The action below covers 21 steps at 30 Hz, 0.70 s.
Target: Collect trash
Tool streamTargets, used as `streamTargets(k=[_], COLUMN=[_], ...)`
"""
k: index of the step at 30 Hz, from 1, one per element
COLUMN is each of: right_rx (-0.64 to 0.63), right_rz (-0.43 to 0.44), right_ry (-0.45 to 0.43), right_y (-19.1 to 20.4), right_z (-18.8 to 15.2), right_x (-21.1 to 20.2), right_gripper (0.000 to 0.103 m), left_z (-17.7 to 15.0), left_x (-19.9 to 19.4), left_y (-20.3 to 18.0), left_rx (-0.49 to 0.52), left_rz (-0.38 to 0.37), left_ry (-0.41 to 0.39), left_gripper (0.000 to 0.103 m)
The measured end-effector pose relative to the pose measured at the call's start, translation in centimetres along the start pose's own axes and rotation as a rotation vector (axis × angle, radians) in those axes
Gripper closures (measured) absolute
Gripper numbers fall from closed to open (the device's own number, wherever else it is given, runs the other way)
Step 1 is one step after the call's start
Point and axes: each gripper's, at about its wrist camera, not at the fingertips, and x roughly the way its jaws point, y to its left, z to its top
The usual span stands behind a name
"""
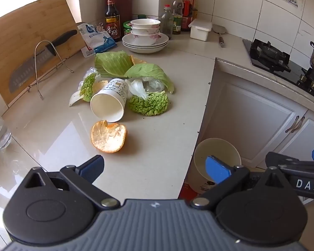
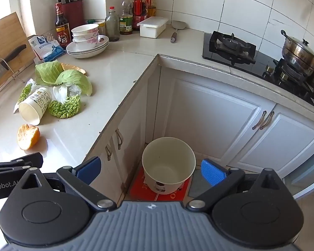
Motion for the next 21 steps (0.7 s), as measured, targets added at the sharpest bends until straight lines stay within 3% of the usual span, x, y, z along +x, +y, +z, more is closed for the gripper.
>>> streamTargets(k=[21], right_rx=[-0.009], right_rz=[-0.005], right_ry=[-0.005], right_y=[0.25], right_z=[0.23], right_x=[-0.12], right_gripper=[0.0], left_z=[0.21], left_x=[-0.31], left_y=[0.22], left_rx=[0.002], left_rz=[0.005], left_ry=[-0.021], left_gripper=[0.001])
